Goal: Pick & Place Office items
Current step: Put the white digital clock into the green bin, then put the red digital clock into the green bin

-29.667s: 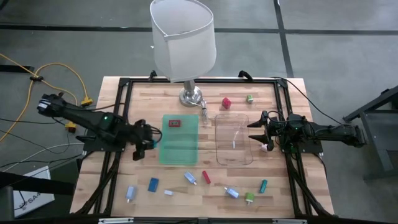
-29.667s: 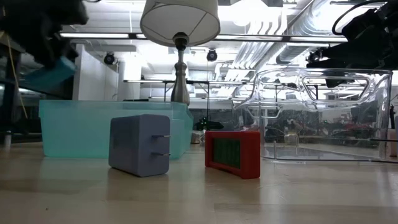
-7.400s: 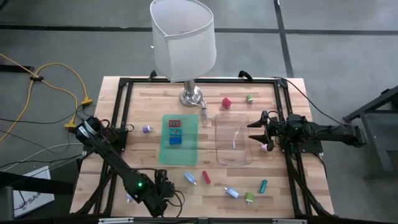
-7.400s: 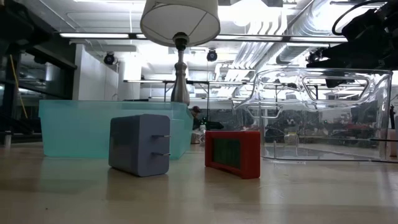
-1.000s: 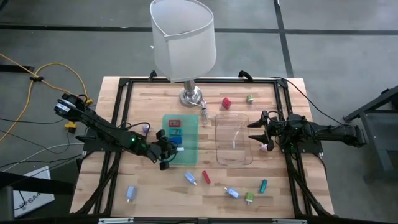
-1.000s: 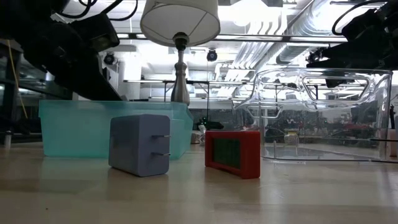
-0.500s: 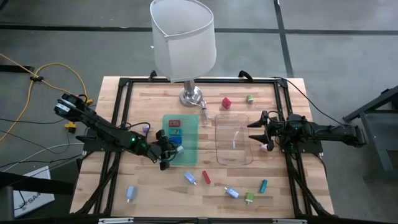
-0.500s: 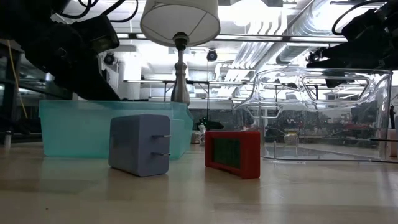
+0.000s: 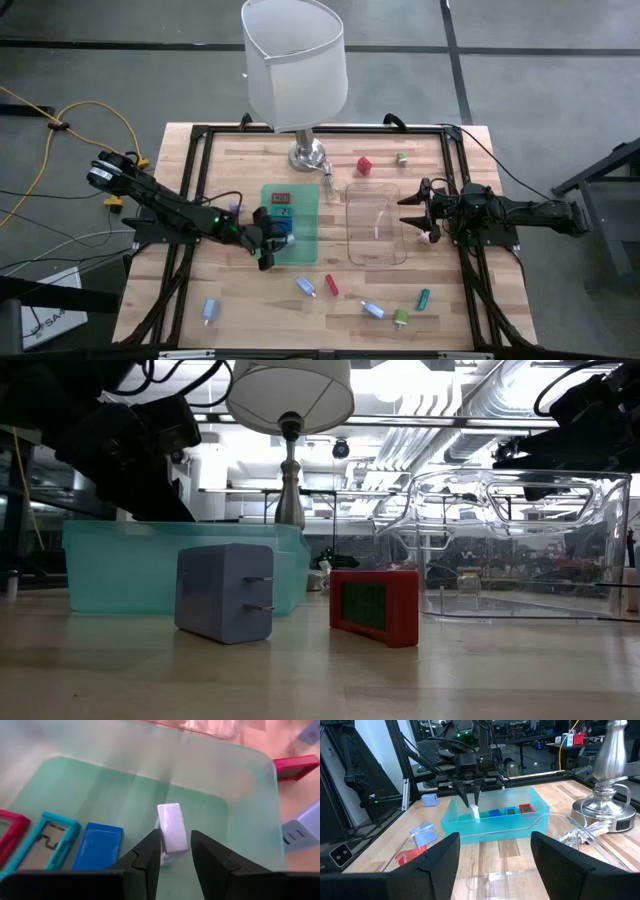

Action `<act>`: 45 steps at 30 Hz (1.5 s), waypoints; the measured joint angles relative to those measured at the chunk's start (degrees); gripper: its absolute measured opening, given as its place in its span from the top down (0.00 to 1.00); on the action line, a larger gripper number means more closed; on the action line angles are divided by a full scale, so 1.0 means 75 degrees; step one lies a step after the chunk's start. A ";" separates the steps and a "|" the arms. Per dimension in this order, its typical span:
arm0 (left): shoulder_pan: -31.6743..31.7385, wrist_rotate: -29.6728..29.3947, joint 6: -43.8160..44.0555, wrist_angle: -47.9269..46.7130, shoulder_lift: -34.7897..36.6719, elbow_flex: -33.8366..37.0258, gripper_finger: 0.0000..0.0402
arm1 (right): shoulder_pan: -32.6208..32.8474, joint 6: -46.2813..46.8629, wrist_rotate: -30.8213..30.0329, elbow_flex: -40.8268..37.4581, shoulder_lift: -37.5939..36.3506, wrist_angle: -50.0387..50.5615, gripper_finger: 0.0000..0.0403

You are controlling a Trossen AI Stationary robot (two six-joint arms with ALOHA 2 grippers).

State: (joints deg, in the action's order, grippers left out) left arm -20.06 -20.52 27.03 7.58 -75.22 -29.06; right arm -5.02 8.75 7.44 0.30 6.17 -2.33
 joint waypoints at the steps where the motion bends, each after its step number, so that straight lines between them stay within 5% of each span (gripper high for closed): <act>1: 0.0023 0.0106 0.0002 0.0069 0.0000 0.0000 0.74 | -0.0002 0.0000 -0.0001 -0.0001 0.0000 0.0000 0.42; 20: 0.0117 0.0726 -0.0531 0.0436 0.0000 0.0000 0.74 | 0.0000 0.0000 0.0000 -0.0001 0.0000 0.0000 0.42; 32: 0.0095 -0.0175 -0.2954 0.1285 0.0568 -0.0022 0.74 | -0.0003 0.0000 -0.0003 -0.0001 -0.0003 0.0000 0.42; 45: 0.0032 -0.0626 -0.3612 0.1264 0.0877 -0.0172 0.74 | 0.0000 0.0000 0.0000 0.0001 -0.0003 0.0002 0.42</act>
State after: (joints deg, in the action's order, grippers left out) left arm -19.82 -25.21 -0.06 17.06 -68.64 -30.35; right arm -5.02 8.75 7.44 0.31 6.15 -2.31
